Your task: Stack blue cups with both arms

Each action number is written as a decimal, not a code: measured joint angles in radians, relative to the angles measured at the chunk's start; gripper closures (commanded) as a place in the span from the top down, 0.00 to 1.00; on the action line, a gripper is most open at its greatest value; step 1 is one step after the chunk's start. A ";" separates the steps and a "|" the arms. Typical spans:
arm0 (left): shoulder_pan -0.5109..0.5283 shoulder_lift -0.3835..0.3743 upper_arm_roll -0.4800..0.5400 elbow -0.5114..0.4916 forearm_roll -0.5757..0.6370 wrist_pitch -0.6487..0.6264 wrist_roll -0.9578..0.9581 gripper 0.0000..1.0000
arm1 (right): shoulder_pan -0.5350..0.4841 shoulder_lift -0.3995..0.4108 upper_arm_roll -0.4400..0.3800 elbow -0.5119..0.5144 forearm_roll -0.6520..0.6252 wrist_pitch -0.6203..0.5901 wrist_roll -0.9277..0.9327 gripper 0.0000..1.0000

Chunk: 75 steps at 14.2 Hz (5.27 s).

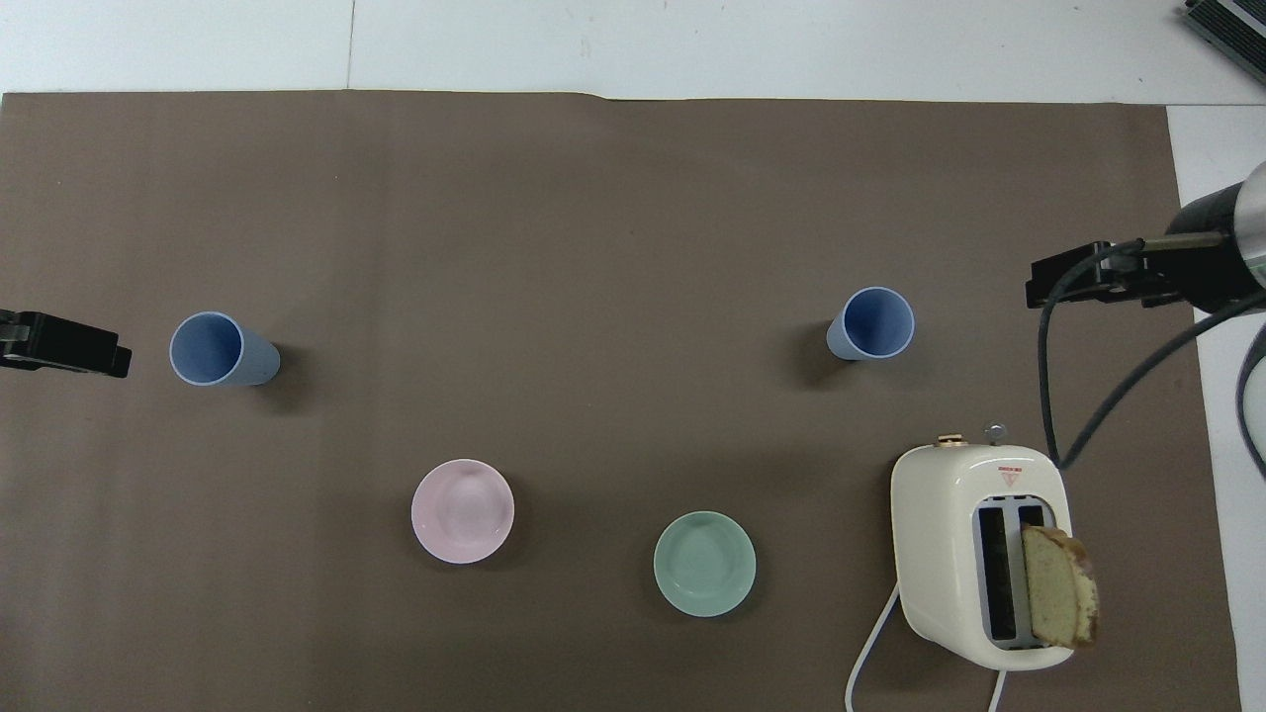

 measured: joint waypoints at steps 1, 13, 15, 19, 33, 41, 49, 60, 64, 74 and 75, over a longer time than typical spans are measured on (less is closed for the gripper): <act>0.000 0.000 0.000 0.000 -0.001 0.000 0.000 1.00 | 0.000 0.000 0.000 0.000 0.000 0.000 0.000 1.00; 0.000 -0.005 0.001 -0.013 -0.003 0.003 -0.014 1.00 | 0.000 0.000 0.000 0.000 0.000 0.000 0.000 1.00; 0.000 -0.017 0.001 -0.038 -0.003 0.022 -0.023 1.00 | 0.000 0.000 0.000 0.000 0.000 0.000 0.000 1.00; 0.000 -0.038 0.001 -0.074 -0.003 0.046 -0.059 1.00 | 0.000 0.000 0.000 0.000 0.000 0.000 0.000 1.00; 0.021 0.024 0.016 -0.150 -0.003 0.245 -0.109 1.00 | 0.000 0.000 0.000 0.000 0.000 0.000 0.000 1.00; 0.130 0.114 0.020 -0.320 -0.003 0.473 -0.114 1.00 | 0.000 0.000 0.000 0.000 0.000 0.000 0.000 1.00; 0.135 0.200 0.017 -0.439 -0.003 0.630 -0.115 1.00 | 0.000 0.000 0.000 0.000 0.000 0.000 0.000 1.00; 0.130 0.200 0.006 -0.468 -0.004 0.692 -0.124 0.00 | 0.000 0.000 0.000 0.000 0.000 0.000 0.000 1.00; 0.073 0.201 0.000 -0.373 -0.011 0.688 -0.265 0.00 | 0.000 0.000 0.000 0.000 0.000 0.000 0.000 1.00; -0.346 0.227 -0.011 -0.319 -0.013 0.708 -0.765 0.00 | 0.000 0.000 0.000 0.000 0.000 0.000 0.000 1.00; -0.377 0.239 -0.011 -0.318 -0.013 0.725 -0.789 0.00 | 0.000 0.000 0.000 0.000 0.000 0.000 0.000 1.00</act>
